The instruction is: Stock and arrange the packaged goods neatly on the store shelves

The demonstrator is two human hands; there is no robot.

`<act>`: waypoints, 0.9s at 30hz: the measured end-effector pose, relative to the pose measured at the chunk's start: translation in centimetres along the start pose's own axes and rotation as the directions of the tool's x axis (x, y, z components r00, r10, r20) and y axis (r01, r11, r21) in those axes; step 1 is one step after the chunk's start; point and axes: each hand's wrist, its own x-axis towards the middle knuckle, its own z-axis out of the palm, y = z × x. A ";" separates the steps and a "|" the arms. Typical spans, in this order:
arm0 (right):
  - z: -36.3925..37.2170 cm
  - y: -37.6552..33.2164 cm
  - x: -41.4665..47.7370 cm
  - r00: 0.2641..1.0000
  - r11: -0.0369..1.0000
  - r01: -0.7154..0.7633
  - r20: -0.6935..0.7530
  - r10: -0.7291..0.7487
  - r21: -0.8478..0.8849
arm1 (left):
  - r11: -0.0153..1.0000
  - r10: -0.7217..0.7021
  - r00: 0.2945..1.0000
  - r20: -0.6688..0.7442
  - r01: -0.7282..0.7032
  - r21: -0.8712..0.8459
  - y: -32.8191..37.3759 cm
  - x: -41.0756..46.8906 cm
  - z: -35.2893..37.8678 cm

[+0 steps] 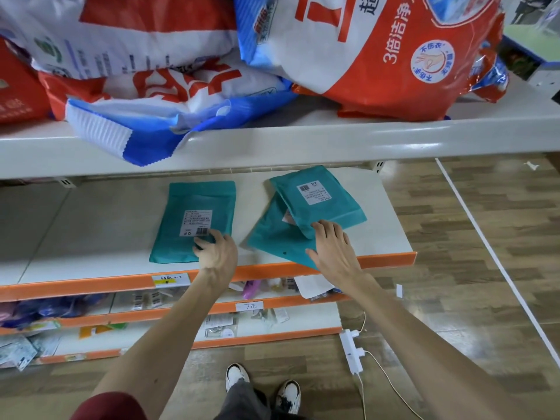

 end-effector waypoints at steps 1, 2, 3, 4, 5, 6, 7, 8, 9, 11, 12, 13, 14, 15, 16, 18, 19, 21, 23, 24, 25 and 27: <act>0.1 -0.1 0.0 1.000 1.000 0.006 -0.004 -0.006 0.002 | 1.000 -0.006 1.000 0.017 0.006 0.007 0.2 -0.2 -0.1; 0.1 -0.1 0.0 1.000 1.000 0.010 -0.008 -0.010 0.000 | 1.000 -0.003 0.999 0.039 0.003 0.000 0.2 -0.5 -0.5; 0.2 -0.1 0.1 1.000 1.000 0.012 -0.014 -0.012 -0.002 | 1.000 0.011 0.999 0.038 -0.011 -0.019 0.1 -0.6 -1.0; 0.1 0.0 0.3 1.000 1.000 0.013 -0.018 -0.013 -0.004 | 0.998 0.035 0.999 0.011 -0.034 -0.061 -0.2 -0.6 -1.4; 0.0 0.1 0.5 1.000 1.000 0.011 -0.021 -0.011 -0.008 | 0.993 0.050 0.999 -0.013 -0.051 -0.104 -0.7 -0.7 -2.1; -0.1 0.3 0.7 1.000 1.000 0.004 -0.023 -0.005 -0.013 | 0.983 0.075 0.996 -0.048 -0.082 -0.161 -1.2 -0.6 -2.9; -0.2 0.4 1.0 1.000 1.000 -0.003 -0.024 0.002 -0.017 | 0.951 0.109 0.991 -0.074 -0.125 -0.284 -1.9 -0.4 -4.0; -0.3 0.6 1.3 1.000 1.000 -0.007 -0.023 0.007 -0.021 | 0.893 0.131 0.987 -0.092 -0.157 -0.421 -2.6 -0.2 -5.4; -0.3 0.8 1.5 1.000 1.000 -0.006 -0.025 0.006 -0.025 | 0.806 0.140 0.984 -0.113 -0.179 -0.565 -3.5 0.1 -6.7; -0.3 1.0 2.0 1.000 0.999 -0.017 -0.019 0.017 -0.031 | 0.582 0.056 0.976 -0.211 -0.203 -0.787 -4.8 0.3 -9.1; -0.2 0.8 2.2 0.999 0.999 -0.034 0.000 0.035 -0.026 | 0.407 -0.017 0.973 -0.229 -0.203 -0.891 -5.6 0.2 -9.9; 0.0 0.5 2.4 0.998 0.998 -0.053 0.020 0.054 -0.020 | 0.167 -0.076 0.975 -0.211 -0.197 -0.966 -6.1 -0.1 -10.3; 0.1 0.2 2.6 0.997 0.997 -0.071 0.041 0.072 -0.022 | -0.040 -0.100 0.978 -0.185 -0.189 -0.981 -6.7 -0.4 -10.4; 0.5 0.0 2.7 0.995 0.996 -0.081 0.053 0.083 -0.032 | -0.229 -0.097 0.984 -0.153 -0.171 -0.958 -7.3 -0.5 -10.0; 0.7 -0.3 2.7 0.993 0.995 -0.089 0.069 0.092 -0.049 | -0.301 -0.093 0.988 -0.122 -0.145 -0.943 -7.8 -0.7 -9.1; 1.2 -0.7 2.8 0.992 0.991 -0.091 0.079 0.098 -0.096 | -0.304 -0.079 0.995 -0.053 -0.075 -0.950 -8.8 -0.7 -6.4; 1.6 -0.8 2.8 0.992 0.990 -0.095 0.073 0.103 -0.108 | -0.260 -0.087 0.996 -0.014 -0.037 -0.965 -9.0 -0.5 -4.9; 2.0 -0.8 2.8 0.992 0.988 -0.102 0.056 0.109 -0.120 | -0.001 -0.108 0.994 0.015 0.015 -1.000 -9.2 -0.1 -2.4; 2.1 -0.7 2.9 0.995 0.985 -0.094 0.017 0.097 -0.148 | 0.326 -0.148 0.989 0.012 0.060 -0.943 -9.3 0.2 -1.1; 2.0 -0.7 3.0 0.996 0.983 -0.081 0.010 0.084 -0.166 | 0.409 -0.166 0.986 0.025 0.092 -0.908 -9.5 0.4 -0.5; 2.1 -0.7 3.0 0.998 0.981 -0.059 0.003 0.060 -0.183 | 0.440 -0.171 0.984 0.055 0.126 -0.889 -9.5 0.7 0.1; 2.0 -0.4 3.1 1.000 0.981 -0.023 0.016 0.027 -0.191 | 0.481 -0.171 0.978 0.118 0.188 -0.857 -9.3 1.3 0.2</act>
